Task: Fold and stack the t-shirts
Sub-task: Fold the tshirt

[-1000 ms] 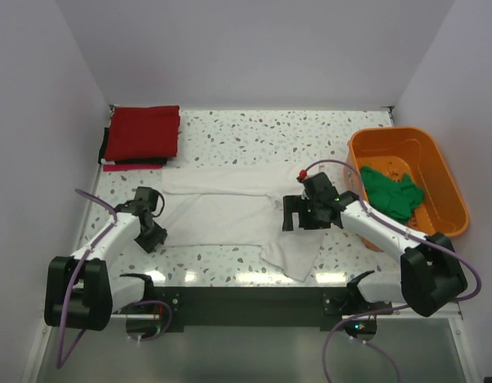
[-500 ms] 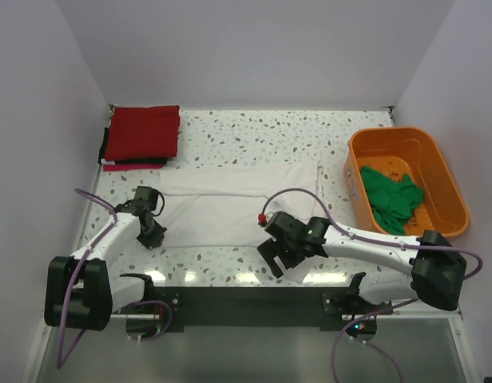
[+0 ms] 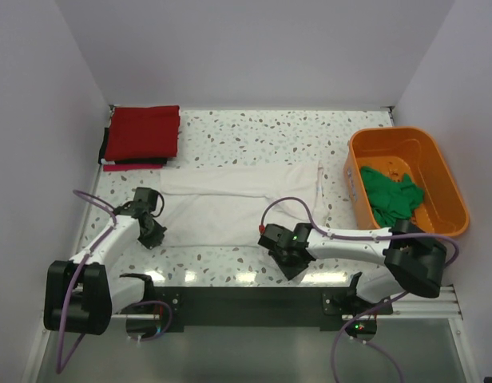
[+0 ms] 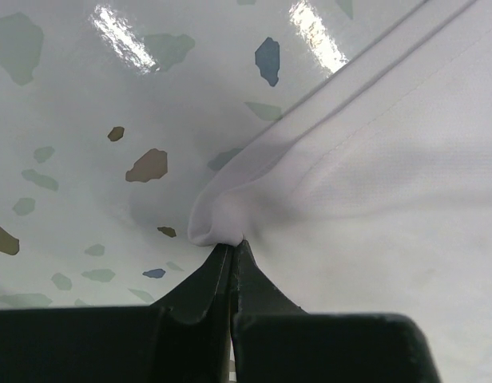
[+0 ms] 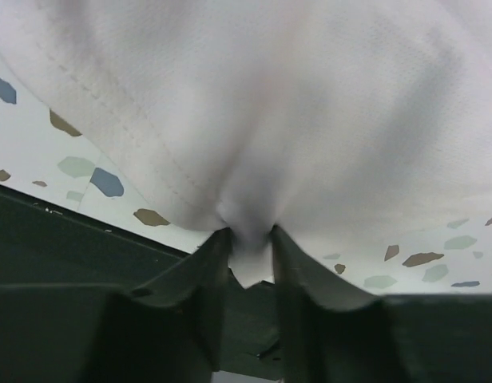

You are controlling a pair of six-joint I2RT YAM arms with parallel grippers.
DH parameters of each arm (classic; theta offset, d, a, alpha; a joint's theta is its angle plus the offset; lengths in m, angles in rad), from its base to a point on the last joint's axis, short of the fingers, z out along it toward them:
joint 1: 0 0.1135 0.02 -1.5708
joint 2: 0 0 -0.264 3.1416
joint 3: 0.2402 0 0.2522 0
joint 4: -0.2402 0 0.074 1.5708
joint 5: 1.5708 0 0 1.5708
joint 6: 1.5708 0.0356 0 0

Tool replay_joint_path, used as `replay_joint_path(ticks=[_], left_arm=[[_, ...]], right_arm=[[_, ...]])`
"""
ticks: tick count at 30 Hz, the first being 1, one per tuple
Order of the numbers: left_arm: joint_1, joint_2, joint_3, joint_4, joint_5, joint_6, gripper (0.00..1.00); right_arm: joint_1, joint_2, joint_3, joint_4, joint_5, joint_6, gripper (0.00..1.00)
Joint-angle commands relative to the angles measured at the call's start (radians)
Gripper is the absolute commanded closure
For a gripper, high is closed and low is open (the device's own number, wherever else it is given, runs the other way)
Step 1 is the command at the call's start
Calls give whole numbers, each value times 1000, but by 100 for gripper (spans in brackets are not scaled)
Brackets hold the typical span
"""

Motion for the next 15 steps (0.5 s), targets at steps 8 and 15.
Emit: replay_joint_path(ticks=[8, 15], left_arm=[[8, -12, -2, 56, -33, -17, 100], [8, -37, 39, 55, -3, -6, 100]], right_arm=[[3, -12, 45, -60, 175, 62, 100], [-34, -31, 146, -114, 255, 9, 100]])
